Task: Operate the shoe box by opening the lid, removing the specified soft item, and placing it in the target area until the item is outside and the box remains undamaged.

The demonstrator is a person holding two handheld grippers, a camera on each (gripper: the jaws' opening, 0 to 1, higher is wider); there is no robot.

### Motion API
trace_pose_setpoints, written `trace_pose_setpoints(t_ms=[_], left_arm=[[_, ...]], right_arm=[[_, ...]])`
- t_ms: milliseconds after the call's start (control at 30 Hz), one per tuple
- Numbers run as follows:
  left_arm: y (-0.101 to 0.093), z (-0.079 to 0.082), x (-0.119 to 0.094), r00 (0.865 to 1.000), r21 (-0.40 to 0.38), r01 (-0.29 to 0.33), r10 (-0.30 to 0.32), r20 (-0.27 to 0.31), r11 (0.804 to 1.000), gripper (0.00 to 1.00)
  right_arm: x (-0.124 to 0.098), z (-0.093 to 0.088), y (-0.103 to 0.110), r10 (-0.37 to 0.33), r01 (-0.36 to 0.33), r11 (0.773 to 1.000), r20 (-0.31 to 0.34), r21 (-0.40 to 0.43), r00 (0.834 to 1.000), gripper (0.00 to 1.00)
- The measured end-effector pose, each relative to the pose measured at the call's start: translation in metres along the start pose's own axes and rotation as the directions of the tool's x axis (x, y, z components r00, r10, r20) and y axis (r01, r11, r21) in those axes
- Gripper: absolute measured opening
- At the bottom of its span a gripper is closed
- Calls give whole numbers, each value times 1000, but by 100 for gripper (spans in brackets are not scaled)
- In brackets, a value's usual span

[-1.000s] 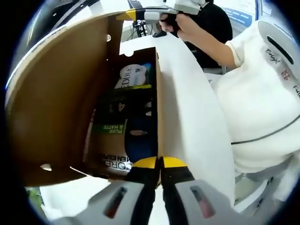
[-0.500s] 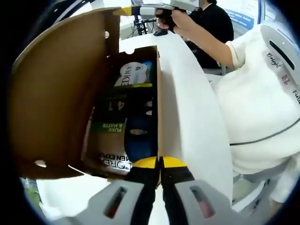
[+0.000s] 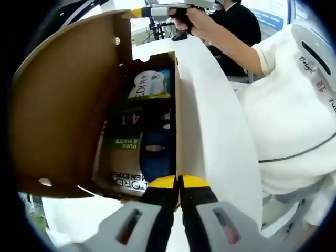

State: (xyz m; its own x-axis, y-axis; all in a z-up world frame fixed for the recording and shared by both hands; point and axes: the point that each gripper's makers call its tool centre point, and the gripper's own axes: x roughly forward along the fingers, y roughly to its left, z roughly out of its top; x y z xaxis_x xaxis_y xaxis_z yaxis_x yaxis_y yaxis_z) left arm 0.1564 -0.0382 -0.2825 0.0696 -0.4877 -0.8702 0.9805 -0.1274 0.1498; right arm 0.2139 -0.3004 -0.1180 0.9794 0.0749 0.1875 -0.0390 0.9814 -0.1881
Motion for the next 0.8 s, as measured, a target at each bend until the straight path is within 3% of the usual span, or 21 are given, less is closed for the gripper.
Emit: trace_pose_setpoints(t_ms=[267,567,800], left_arm=[[0,0,0,1000,-3,5,-5,-20,1000,1],[1,-1,1,996,-40,32,-36,-85,999,1],[0,-2,0,997,-35,38,-40,-67,999,1]], right_arm=[[5,0,-2,6,-6,1000,-8,-27,1000,0],[18,2,-5,47,-48,999,-49,-14,998,0],[27,2,-8,36,-36,999,-44,0,998,0]])
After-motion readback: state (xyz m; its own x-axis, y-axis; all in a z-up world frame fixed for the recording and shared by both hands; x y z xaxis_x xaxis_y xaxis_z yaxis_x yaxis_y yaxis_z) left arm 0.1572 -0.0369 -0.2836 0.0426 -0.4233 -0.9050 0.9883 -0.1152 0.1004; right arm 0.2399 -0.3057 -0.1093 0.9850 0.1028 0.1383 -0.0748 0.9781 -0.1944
